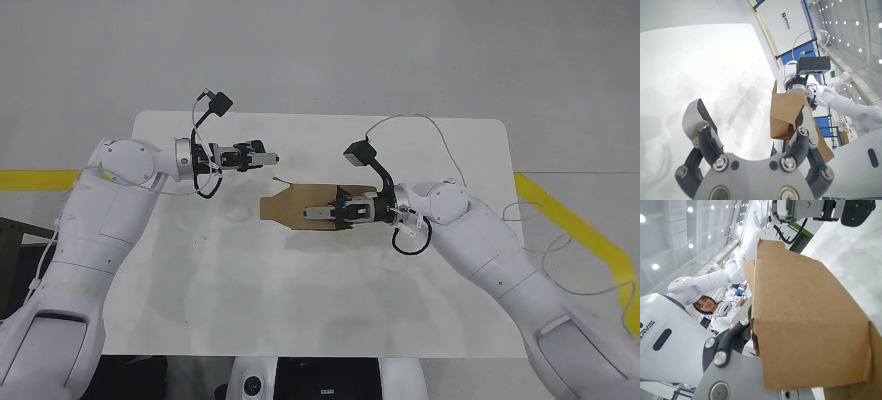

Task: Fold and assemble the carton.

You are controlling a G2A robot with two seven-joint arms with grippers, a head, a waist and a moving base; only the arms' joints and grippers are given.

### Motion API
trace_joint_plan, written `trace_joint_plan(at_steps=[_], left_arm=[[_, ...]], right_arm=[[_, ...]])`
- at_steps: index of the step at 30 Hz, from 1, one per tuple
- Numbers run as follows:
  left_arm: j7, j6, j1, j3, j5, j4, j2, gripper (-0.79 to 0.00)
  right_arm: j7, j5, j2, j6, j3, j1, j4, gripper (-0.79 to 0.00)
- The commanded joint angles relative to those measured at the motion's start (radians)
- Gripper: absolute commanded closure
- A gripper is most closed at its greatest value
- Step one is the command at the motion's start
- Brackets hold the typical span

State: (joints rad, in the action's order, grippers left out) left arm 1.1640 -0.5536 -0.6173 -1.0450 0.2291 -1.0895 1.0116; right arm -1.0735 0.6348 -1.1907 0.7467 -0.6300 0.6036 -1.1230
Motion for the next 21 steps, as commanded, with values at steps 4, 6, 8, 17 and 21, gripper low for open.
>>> trace_joint_plan(at_steps=[4,6,8,17,21], left_arm=[[0.047,-0.013,-0.006,0.002,0.024,-0.012,-0.002,-0.785],[0.056,-0.014,-0.009,0.002,0.031,-0.017,-0.003,-0.785],[0.064,-0.015,-0.011,0.002,0.035,-0.023,-0.004,-0.785],[0.09,-0.012,-0.027,0.014,0.044,-0.059,-0.005,-0.785],[0.091,-0.011,-0.029,0.017,0.044,-0.065,-0.006,-0.785]], right_arm=[[0.03,0.002,-0.001,0.03,0.001,-0.014,0.021,0.0],[0.036,-0.001,-0.002,0.036,0.003,-0.018,0.026,0.0],[0.041,0.0,-0.002,0.041,0.004,-0.021,0.029,0.0],[0.057,0.011,-0.011,0.057,0.021,-0.039,0.027,0.0],[0.06,0.014,-0.017,0.06,0.033,-0.048,0.029,0.0]])
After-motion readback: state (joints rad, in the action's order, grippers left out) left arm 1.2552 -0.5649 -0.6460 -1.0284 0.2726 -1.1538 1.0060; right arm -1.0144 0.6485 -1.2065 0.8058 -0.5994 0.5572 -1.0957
